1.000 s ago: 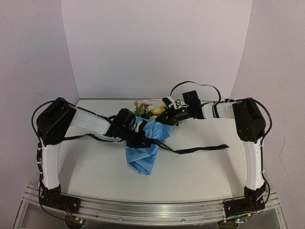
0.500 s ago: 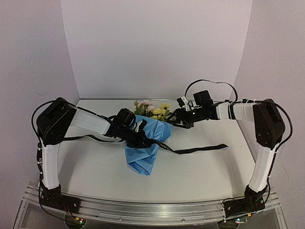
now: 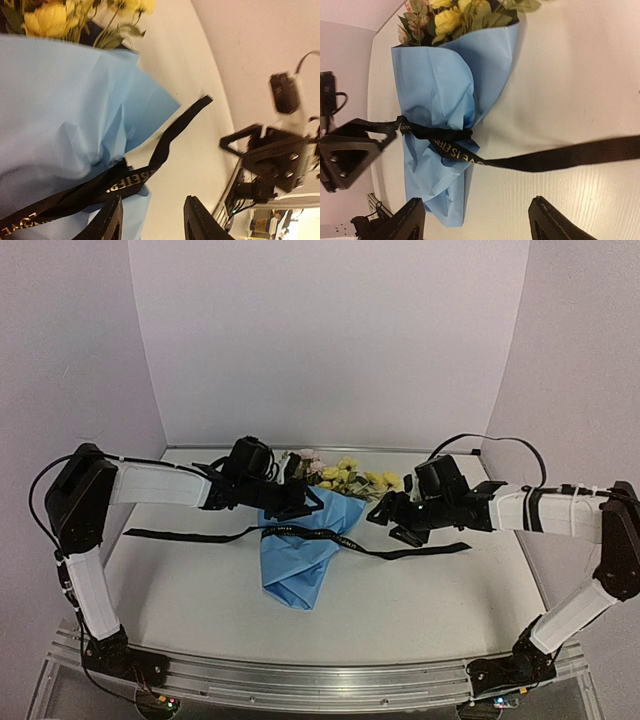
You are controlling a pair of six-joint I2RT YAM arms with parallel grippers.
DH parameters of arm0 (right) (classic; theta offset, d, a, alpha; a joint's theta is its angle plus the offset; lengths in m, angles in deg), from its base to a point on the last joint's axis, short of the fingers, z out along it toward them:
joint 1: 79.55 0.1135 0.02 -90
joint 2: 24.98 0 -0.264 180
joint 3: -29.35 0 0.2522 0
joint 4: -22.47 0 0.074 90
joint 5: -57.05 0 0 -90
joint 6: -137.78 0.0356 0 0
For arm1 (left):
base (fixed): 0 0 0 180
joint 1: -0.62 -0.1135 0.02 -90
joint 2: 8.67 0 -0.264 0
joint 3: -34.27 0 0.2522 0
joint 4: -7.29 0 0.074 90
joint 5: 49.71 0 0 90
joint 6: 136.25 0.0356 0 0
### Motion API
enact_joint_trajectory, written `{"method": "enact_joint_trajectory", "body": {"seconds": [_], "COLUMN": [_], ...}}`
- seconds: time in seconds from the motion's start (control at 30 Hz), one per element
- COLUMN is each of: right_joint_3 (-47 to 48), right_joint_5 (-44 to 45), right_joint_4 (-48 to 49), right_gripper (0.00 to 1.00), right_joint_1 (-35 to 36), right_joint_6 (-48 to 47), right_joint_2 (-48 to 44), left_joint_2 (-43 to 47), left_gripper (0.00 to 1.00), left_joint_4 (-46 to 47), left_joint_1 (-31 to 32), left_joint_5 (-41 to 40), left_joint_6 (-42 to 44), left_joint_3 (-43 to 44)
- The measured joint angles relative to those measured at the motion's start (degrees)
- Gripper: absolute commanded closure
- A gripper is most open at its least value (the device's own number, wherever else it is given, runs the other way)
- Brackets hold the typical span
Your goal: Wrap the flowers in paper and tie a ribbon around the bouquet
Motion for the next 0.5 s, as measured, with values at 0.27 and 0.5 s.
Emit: {"method": "enact_joint_trajectory", "body": {"seconds": [0.27,0.5], "right_joint_3": [-6.0,-7.3], "right_joint_5": [8.7,12.3], "right_joint_4": [7.4,17.6], "right_gripper": [0.25,0.24], "right_joint_1": [6.6,8.0], "right_joint_6": [21.7,35.7], "right_joint_2": [0.0,6.5], "left_joint_2": [13.8,24.6], "left_gripper": [0.53,0.43], "left_joint_4": [4.0,3.4], "left_joint_1": [-4.3,-14.5], "left_joint_5": [-6.2,-12.1], "left_joint_6": [-9.8,-23.1], "left_joint_3": [-11.6,-28.8]}}
